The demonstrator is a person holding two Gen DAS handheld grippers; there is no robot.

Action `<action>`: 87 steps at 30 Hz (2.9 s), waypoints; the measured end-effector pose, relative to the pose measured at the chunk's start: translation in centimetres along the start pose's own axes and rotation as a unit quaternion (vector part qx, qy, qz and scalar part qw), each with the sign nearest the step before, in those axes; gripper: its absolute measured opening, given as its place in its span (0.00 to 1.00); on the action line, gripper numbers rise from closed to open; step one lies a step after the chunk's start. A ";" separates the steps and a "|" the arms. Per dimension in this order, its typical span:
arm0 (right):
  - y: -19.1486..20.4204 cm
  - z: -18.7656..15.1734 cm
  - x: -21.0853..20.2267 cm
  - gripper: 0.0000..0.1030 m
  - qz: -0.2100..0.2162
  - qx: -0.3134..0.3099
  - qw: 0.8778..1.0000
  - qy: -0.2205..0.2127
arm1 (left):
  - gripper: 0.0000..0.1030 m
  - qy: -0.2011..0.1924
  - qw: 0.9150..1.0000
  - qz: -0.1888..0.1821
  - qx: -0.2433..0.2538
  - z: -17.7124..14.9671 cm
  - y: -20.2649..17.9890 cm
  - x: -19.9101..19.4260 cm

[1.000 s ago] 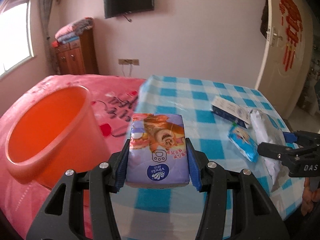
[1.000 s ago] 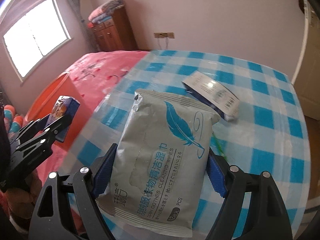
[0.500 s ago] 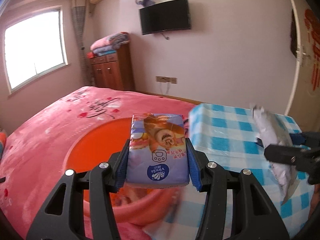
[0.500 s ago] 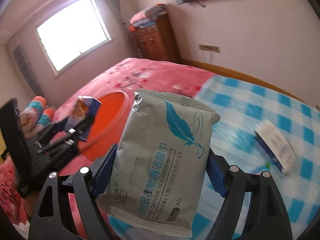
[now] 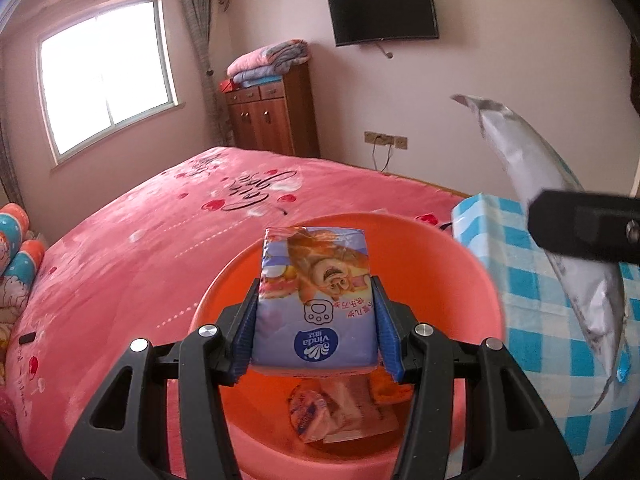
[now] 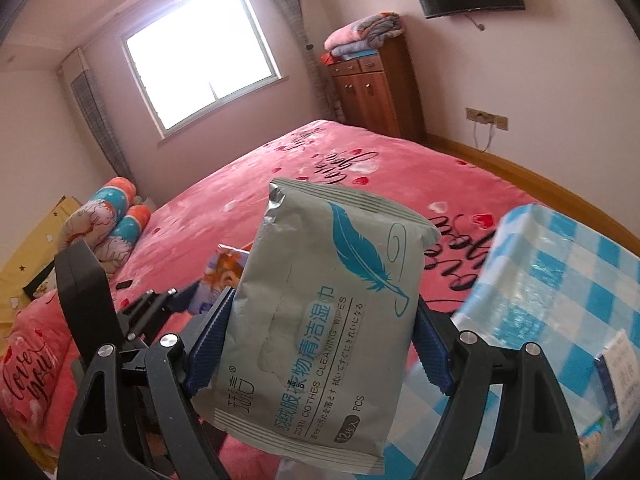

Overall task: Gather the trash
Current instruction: 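Open both tools over the orange bucket to drop the items, then move both tools back over the table toward the snack bag and carton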

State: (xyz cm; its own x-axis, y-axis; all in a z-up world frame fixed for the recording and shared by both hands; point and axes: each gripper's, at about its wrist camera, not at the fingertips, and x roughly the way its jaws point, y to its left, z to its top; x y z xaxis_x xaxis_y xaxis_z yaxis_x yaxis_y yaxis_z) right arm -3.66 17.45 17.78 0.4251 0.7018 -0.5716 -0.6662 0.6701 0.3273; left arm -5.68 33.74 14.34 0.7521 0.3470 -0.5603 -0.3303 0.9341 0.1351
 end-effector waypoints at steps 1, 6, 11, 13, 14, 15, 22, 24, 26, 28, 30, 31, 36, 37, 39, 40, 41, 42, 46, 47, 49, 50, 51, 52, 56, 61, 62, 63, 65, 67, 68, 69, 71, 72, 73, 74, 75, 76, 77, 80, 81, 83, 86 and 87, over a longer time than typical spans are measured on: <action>0.2 0.2 0.7 0.78 0.002 -0.001 1.000 0.003 | 0.51 0.004 1.000 0.002 -0.003 -0.1 0.2 0.4; 0.4 0.3 3.6 0.81 0.007 0.002 1.000 0.029 | 0.78 0.017 1.000 0.020 -0.015 -0.6 1.0 1.5; -1.1 -0.3 4.0 0.87 0.028 0.049 0.998 0.031 | 0.87 0.026 0.998 0.049 0.005 -1.1 0.7 2.2; -1.5 -0.3 3.5 0.87 0.020 0.050 0.998 0.022 | 0.87 0.026 0.999 0.046 0.004 -1.1 0.8 2.3; -1.6 -0.2 3.3 0.87 0.017 0.051 0.998 0.019 | 0.87 0.024 0.999 0.047 0.003 -1.1 0.9 2.2; -1.8 -0.3 2.9 0.88 0.013 0.052 0.998 0.014 | 0.87 0.023 0.999 0.050 0.003 -1.1 0.9 2.1; -2.5 -1.8 0.4 0.90 -0.023 0.047 0.999 -0.010 | 0.88 0.010 0.998 0.056 0.009 -0.8 0.4 1.0; -2.6 -2.3 -0.2 0.90 -0.032 0.043 0.998 -0.015 | 0.88 0.007 0.998 0.055 0.012 -0.7 0.2 0.6; -2.6 -2.7 -0.8 0.90 -0.044 0.037 0.998 -0.020 | 0.88 0.003 0.998 0.053 0.013 -0.6 0.0 0.1; -2.7 -3.2 -1.5 0.90 -0.057 0.032 0.998 -0.025 | 0.88 0.000 0.999 0.050 0.016 -0.4 -0.4 -0.4; -2.9 -3.7 -2.0 0.90 -0.067 0.029 0.997 -0.029 | 0.88 -0.004 0.999 0.046 0.020 -0.4 -0.9 -0.8; -3.0 -4.0 -2.3 0.90 -0.074 0.028 0.996 -0.030 | 0.89 -0.006 0.999 0.044 0.023 -0.3 -1.2 -1.0; -4.0 -5.1 -3.3 0.90 -0.090 0.033 0.995 -0.036 | 0.92 -0.015 0.999 0.032 0.034 -0.4 -2.5 -1.8; -4.1 -5.3 -3.5 0.90 -0.092 0.035 0.994 -0.037 | 0.92 -0.017 0.999 0.030 0.036 -0.4 -2.9 -2.0; -4.6 -5.8 -4.0 0.90 -0.098 0.039 0.994 -0.039 | 0.92 -0.019 0.999 0.026 0.039 -0.4 -3.4 -2.3; -4.7 -6.0 -4.2 0.90 -0.100 0.040 0.993 -0.042 | 0.92 -0.020 0.999 0.024 0.039 -0.4 -3.6 -2.4; -4.7 -6.3 -4.5 0.90 -0.103 0.039 0.993 -0.044 | 0.92 -0.021 0.999 0.021 0.040 -0.4 -3.8 -2.6; -4.8 -6.5 -4.8 0.90 -0.107 0.039 0.992 -0.046 | 0.92 -0.022 0.999 0.020 0.041 -0.4 -4.0 -2.7; -5.5 -7.1 -5.5 0.92 -0.118 0.039 0.991 -0.051 | 0.93 -0.022 0.998 0.016 0.048 -0.6 -5.2 -3.0; -5.7 -7.3 -5.7 0.92 -0.121 0.039 0.990 -0.054 | 0.93 -0.022 0.998 0.014 0.050 -0.7 -5.4 -3.1; -5.9 -7.7 -6.2 0.92 -0.127 0.039 0.989 -0.060 | 0.93 -0.023 0.998 0.011 0.054 -0.7 -5.9 -3.3; -6.1 -7.9 -6.5 0.92 -0.129 0.040 0.989 -0.064 | 0.93 -0.023 0.998 0.010 0.055 -0.7 -6.2 -3.4; -6.3 -8.1 -6.9 0.93 -0.131 0.041 0.988 -0.069 | 0.93 -0.023 0.998 0.009 0.056 -0.7 -6.3 -3.5; -6.4 -8.2 -7.1 0.93 -0.132 0.041 0.988 -0.071 | 0.93 -0.024 0.998 0.007 0.058 -0.7 -6.6 -3.6; -6.8 -8.9 -8.2 0.95 -0.131 0.032 0.987 -0.085 | 0.93 -0.025 0.998 0.000 0.063 -0.9 -7.4 -4.0; -7.1 -9.7 -8.8 0.95 -0.152 0.022 0.984 -0.085 | 0.93 -0.027 0.997 -0.008 0.070 -1.1 -8.5 -4.5; -7.1 -9.9 -9.1 0.95 -0.158 0.021 0.983 -0.088 | 0.93 -0.027 0.997 -0.009 0.072 -1.2 -8.7 -4.6; -7.2 -10.1 -9.2 0.95 -0.161 0.020 0.983 -0.089 | 0.93 -0.027 0.997 -0.010 0.073 -1.3 -8.9 -4.7; -7.4 -10.5 -9.5 0.95 -0.171 0.017 0.981 -0.093 | 0.93 -0.025 0.997 -0.011 0.075 -1.5 -9.2 -4.8; -7.6 -11.0 -9.9 0.95 -0.180 0.016 0.979 -0.096 | 0.93 -0.023 0.997 -0.015 0.077 -1.7 -9.6 -4.9; -7.8 -11.3 -10.0 0.95 -0.183 0.017 0.978 -0.096 | 0.93 -0.023 0.997 -0.016 0.079 -1.8 -9.8 -5.0; -7.9 -11.4 -10.1 0.95 -0.185 0.017 0.978 -0.096 | 0.93 -0.023 0.996 -0.016 0.080 -1.9 -10.0 -5.1; -8.3 -12.0 -10.2 0.95 -0.193 0.020 0.977 -0.092 | 0.93 -0.022 0.996 -0.019 0.083 -2.1 -10.5 -5.3; -8.5 -12.3 -10.3 0.95 -0.197 0.019 0.976 -0.090 | 0.93 -0.022 0.996 -0.020 0.085 -2.3 -10.8 -5.4; -8.5 -12.5 -10.4 0.95 -0.200 0.018 0.976 -0.089 | 0.93 -0.022 0.996 -0.021 0.086 -2.3 -10.9 -5.5; -8.6 -12.9 -10.5 0.95 -0.206 0.017 0.975 -0.088 | 0.93 -0.022 0.996 -0.023 0.087 -2.4 -11.1 -5.6; -8.7 -13.1 -10.6 0.95 -0.211 0.015 0.973 -0.088 | 0.93 -0.021 0.996 -0.025 0.089 -2.5 -11.4 -5.7; -8.8 -13.5 -10.7 0.95 -0.216 0.014 0.972 -0.087 | 0.93 -0.021 0.995 -0.026 0.090 -2.6 -11.6 -5.7; -9.0 -13.8 -10.9 0.95 -0.218 0.015 0.972 -0.087 | 0.93 -0.020 0.995 -0.028 0.091 -2.7 -11.9 -5.8; -9.5 -14.6 -11.5 0.95 -0.221 0.021 0.971 -0.090 | 0.93 -0.019 0.995 -0.034 0.096 -3.0 -12.6 -6.0; -9.7 -14.9 -11.6 0.95 -0.221 0.025 0.971 -0.088 | 0.93 -0.018 0.994 -0.035 0.098 -3.1 -12.9 -6.1; -10.1 -15.4 -11.9 0.95 -0.217 0.032 0.972 -0.085 | 0.93 -0.017 0.994 -0.038 0.101 -3.3 -13.5 -6.2; -10.8 -16.2 -12.4 0.95 -0.220 0.041 0.971 -0.079 | 0.93 -0.015 0.993 -0.044 0.106 -3.6 -14.2 -6.4; -11.0 -16.4 -12.5 0.95 -0.223 0.042 0.971 -0.078 | 0.93 -0.014 0.993 -0.047 0.109 -3.7 -14.5 -6.5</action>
State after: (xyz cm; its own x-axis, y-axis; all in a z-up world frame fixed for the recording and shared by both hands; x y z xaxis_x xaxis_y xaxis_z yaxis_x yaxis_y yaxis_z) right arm -11.76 -2.63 8.97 0.7514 0.3612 -0.5522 -0.3455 0.9283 0.1372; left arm -7.89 17.61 12.97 0.7903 0.2573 -0.5560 -0.1300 0.9573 0.2583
